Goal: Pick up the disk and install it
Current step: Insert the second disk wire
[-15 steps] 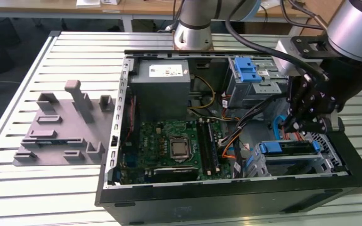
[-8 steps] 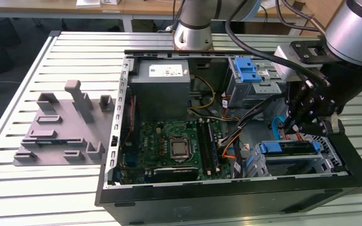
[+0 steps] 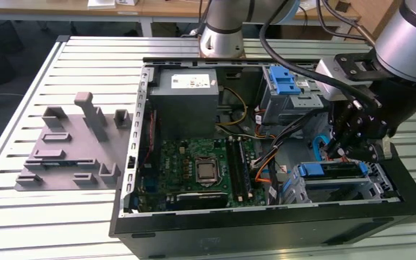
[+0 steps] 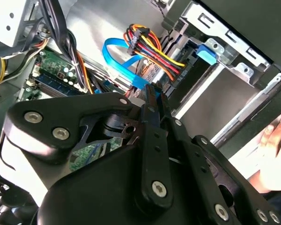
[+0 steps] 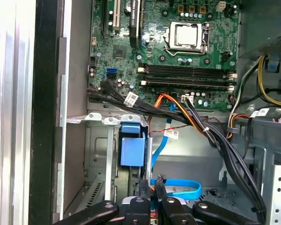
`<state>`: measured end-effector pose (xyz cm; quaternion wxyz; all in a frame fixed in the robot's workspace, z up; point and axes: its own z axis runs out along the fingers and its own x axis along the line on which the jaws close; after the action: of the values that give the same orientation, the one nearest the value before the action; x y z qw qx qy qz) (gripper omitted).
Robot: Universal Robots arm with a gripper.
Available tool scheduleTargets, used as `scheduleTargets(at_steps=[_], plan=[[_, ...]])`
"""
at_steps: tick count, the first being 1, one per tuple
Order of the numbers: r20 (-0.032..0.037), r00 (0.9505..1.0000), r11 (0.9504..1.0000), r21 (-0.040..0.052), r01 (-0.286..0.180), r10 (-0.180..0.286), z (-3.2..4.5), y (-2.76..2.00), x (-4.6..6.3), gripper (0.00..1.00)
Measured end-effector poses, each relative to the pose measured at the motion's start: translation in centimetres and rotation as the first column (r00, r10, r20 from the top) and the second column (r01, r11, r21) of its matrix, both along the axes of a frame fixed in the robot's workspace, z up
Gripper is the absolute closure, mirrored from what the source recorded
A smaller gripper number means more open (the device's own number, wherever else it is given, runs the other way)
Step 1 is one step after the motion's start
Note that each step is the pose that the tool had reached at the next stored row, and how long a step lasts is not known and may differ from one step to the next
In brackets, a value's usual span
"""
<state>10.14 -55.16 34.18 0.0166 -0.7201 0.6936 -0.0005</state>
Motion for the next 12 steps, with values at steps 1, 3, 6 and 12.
scheduleTargets(at_steps=[1,3,6,12], plan=[[0.0001,1.0000,1.0000,0.0000,0.000,0.000,-0.04,-0.11,0.00,0.84],[0.0001,1.0000,1.0000,0.0000,0.000,0.000,-0.11,-0.27,-0.01,0.84],[0.0001,1.0000,1.0000,-0.0002,0.000,0.000,-0.22,-0.55,0.00,0.84],[0.0002,1.0000,1.0000,0.0000,0.000,0.000,-0.46,-0.89,0.00,0.84]])
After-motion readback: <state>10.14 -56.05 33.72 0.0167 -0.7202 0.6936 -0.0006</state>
